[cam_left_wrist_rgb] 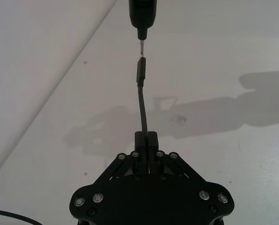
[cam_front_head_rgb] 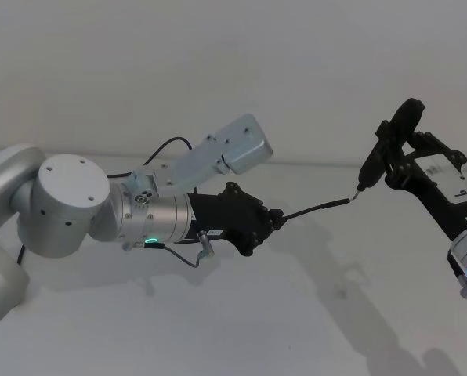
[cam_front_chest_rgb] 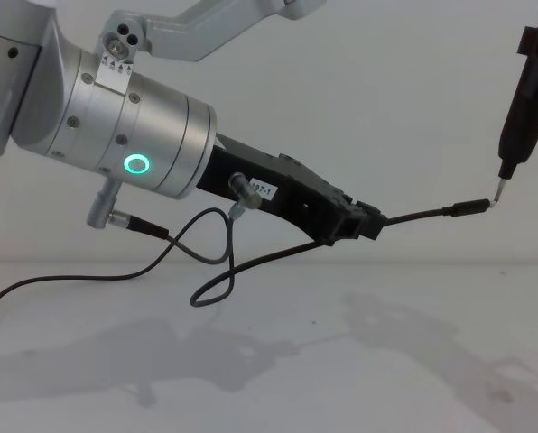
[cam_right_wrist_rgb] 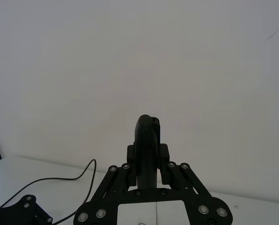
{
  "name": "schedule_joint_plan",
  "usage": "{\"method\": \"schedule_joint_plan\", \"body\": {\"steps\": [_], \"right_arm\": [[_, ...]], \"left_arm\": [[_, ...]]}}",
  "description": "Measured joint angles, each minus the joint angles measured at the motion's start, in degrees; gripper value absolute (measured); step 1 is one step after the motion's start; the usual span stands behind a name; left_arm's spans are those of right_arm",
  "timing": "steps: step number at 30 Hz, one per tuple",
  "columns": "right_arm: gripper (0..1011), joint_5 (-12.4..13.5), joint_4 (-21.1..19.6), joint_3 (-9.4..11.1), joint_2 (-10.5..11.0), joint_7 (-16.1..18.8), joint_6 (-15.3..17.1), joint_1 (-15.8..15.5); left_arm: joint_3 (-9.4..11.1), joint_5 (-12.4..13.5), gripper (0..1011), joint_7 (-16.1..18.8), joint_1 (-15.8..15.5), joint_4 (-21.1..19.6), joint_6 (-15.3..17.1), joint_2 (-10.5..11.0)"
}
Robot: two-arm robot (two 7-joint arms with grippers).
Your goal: Pick up the data cable with the one hand.
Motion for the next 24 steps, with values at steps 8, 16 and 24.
{"method": "schedule_joint_plan", "body": {"steps": [8,16,24], "right_arm": [[268,0.08,-0.14,0.12,-0.04,0.02,0.12,-0.06],[268,0.56,-0.14,0.05,-0.02,0.18,0.12,-0.01],[268,1.09,-0.14,-0.13,0.19,0.21,0.13,0.13]], "left_arm": [[0.01,0.0,31,0.0,0.0,0.0,0.0,0.0],[0.0,0.01,31,0.0,0.0,0.0,0.0,0.01],[0.01,0.01,31,0.0,0.0,0.0,0.01,0.0]]}}
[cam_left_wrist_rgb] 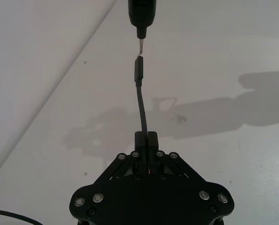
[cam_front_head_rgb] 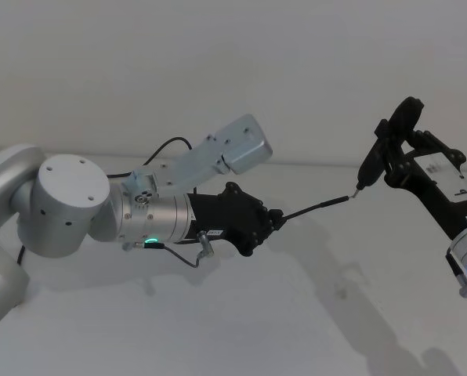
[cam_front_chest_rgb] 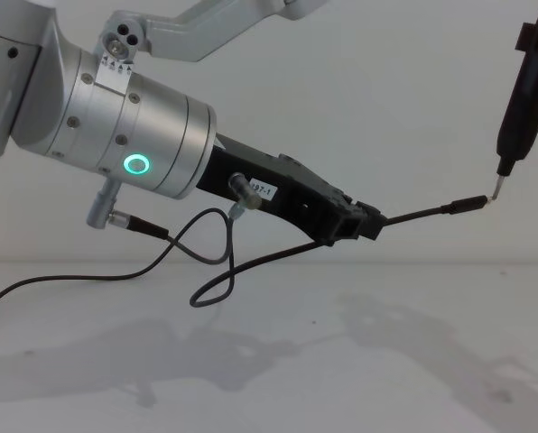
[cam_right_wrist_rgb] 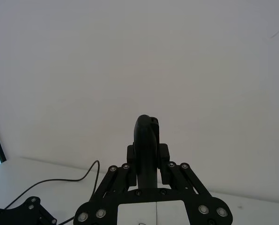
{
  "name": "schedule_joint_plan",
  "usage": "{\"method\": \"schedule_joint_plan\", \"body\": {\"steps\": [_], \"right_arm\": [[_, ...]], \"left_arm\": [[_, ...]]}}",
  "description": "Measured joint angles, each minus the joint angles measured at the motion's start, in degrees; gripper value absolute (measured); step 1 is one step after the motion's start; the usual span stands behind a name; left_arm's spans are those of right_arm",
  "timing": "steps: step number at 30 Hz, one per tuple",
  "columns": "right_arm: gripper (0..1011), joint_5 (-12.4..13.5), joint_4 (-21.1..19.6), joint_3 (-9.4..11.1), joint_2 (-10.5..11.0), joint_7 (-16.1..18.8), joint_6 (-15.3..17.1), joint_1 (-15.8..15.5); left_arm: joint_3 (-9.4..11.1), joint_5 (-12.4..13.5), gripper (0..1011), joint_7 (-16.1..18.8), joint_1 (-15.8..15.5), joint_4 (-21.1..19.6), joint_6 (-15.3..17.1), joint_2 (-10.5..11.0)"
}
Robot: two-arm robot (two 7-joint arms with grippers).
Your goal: Pick up the data cable with the one hand.
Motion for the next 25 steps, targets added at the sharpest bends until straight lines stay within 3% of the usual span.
{"method": "schedule_joint_plan", "body": {"steps": [25], "right_arm": [[268,0.52,-0.01,-0.23,0.25,-0.03,0.11,0.17]], "left_arm": [[0.0,0.0,31,0.0,0.0,0.0,0.0,0.0]]}}
